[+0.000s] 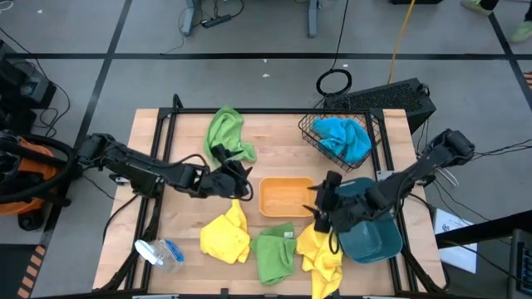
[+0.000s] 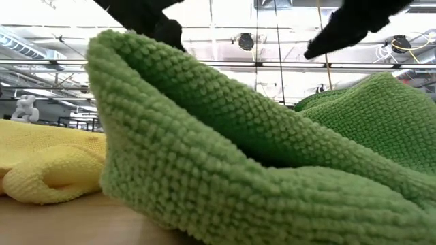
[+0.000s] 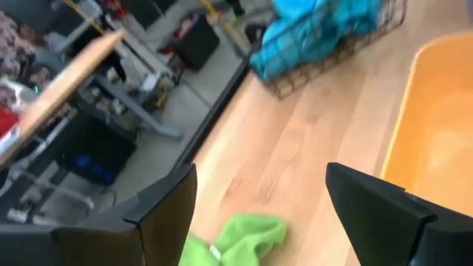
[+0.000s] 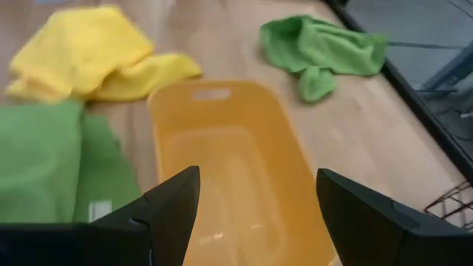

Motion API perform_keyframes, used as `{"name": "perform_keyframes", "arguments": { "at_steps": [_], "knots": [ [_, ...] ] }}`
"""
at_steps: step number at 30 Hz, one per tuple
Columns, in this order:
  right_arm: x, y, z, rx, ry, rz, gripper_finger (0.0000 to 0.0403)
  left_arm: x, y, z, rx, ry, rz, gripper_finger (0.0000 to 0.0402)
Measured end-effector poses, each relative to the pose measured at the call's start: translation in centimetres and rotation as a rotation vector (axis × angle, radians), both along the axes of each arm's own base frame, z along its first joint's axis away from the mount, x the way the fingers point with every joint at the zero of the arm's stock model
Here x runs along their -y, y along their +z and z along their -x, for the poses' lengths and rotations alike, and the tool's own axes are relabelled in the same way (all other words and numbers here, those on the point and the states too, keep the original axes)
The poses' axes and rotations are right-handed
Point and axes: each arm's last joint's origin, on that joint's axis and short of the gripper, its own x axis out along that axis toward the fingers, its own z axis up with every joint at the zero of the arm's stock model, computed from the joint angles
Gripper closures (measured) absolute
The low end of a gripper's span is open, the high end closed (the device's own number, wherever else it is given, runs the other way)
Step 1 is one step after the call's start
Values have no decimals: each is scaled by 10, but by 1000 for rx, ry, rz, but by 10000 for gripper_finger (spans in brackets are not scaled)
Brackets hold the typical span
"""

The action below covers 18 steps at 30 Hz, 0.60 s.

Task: Sort microfiber towel by color & place in baskets
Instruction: Put the top green microfiber cloth into the blue bin

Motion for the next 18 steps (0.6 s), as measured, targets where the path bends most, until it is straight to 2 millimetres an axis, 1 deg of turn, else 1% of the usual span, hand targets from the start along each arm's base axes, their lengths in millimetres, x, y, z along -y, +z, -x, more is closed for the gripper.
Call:
{"name": "perform_keyframes", "arguments": {
  "at_steps": [3, 7, 13, 15, 18],
  "knots": [
    [-13, -13, -1, -43, 38, 24, 141, -14, -4, 1, -43, 36, 27, 99],
    [-27, -28, -6, -63, 71, 36, 141, -37, -8, 0, -93, 34, 104, 104],
    [-41, -48, -16, -61, 74, 23, 141, -74, -14, 7, -169, 121, 166, 105],
    [-43, -52, -19, -51, 76, 16, 141, -84, -16, 9, -185, 135, 207, 105],
    [-44, -51, -24, -8, 77, 11, 141, -94, -21, 12, -184, 143, 266, 105]
  ]
}}
